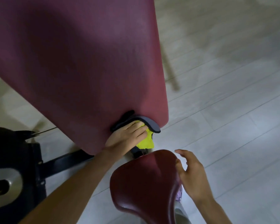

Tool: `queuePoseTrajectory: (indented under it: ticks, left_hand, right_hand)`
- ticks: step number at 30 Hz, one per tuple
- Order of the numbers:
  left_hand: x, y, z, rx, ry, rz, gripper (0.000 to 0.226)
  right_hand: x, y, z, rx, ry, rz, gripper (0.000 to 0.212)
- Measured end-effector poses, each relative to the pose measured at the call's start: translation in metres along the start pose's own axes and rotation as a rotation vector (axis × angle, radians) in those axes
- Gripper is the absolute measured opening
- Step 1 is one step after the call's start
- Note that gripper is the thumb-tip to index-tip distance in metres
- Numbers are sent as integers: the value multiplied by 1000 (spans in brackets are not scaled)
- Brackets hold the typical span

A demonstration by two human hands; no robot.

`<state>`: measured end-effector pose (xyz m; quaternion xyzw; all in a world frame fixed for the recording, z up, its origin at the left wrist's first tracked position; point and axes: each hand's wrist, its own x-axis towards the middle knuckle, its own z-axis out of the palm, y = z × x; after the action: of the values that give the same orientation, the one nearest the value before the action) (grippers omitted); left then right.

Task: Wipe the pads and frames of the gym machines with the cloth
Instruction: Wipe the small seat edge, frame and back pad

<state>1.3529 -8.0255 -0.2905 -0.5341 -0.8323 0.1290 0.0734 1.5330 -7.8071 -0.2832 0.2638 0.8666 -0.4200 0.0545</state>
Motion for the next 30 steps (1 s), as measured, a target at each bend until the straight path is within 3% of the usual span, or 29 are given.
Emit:
queuePoseTrajectory:
  ticks: [8,14,17,21,24,27,30]
  left_hand:
    - [-32,-96,-112,58,340,-298,31]
    - [-22,-59,-64,120,424,-441,32]
    - [-20,-27,-23,113,386,-383,34]
    - [-54,7,38,48,123,-97,45]
    - [-67,-2,39,33,36,28,40]
    - [-67,-29,2,-28,122,42,27]
    - [-71,-72,-56,-11,245,-75,31]
  right_hand:
    - [5,-49,-20,-310,-37,-186,36]
    - [16,-45,3,-328,-32,-263,42]
    - [18,-34,14,-340,-54,-268,40]
    - [11,-17,25,-296,-72,-249,38]
    - [15,-6,26,-269,-95,-222,39]
    - [16,-7,17,-284,-120,-207,37]
    - [15,-25,5,-274,-118,-225,38]
